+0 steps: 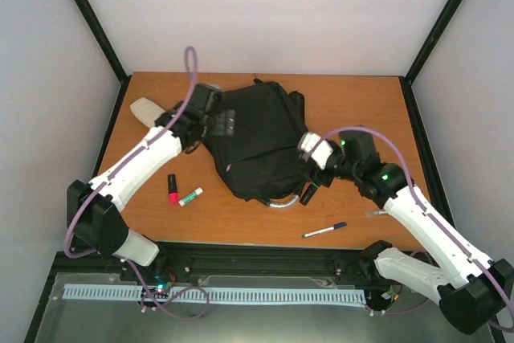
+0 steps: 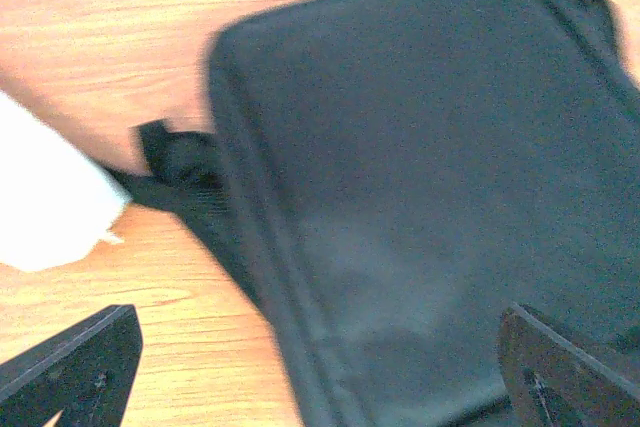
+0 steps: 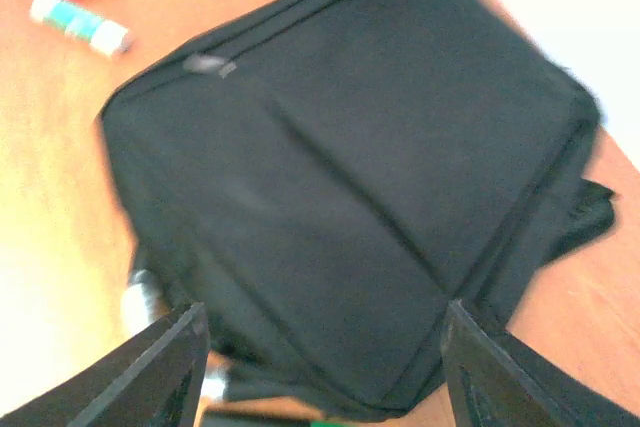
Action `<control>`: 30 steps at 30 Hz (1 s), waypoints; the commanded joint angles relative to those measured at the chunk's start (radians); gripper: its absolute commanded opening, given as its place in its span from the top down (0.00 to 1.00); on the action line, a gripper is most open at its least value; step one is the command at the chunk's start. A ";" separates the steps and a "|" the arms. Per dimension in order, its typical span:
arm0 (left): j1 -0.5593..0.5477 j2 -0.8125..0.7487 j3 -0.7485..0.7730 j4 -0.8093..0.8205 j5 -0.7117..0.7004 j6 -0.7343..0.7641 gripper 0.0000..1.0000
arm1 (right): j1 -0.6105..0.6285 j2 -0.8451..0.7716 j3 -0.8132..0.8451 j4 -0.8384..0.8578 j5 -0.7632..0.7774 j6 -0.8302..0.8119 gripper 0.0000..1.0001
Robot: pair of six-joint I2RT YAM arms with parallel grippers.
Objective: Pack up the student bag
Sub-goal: Place the book in the student bag, then adjust the student bag at the center of the board.
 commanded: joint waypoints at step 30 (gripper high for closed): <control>0.266 0.594 0.194 0.203 0.479 -0.236 0.08 | -0.299 0.051 -0.103 0.243 -0.065 0.177 0.05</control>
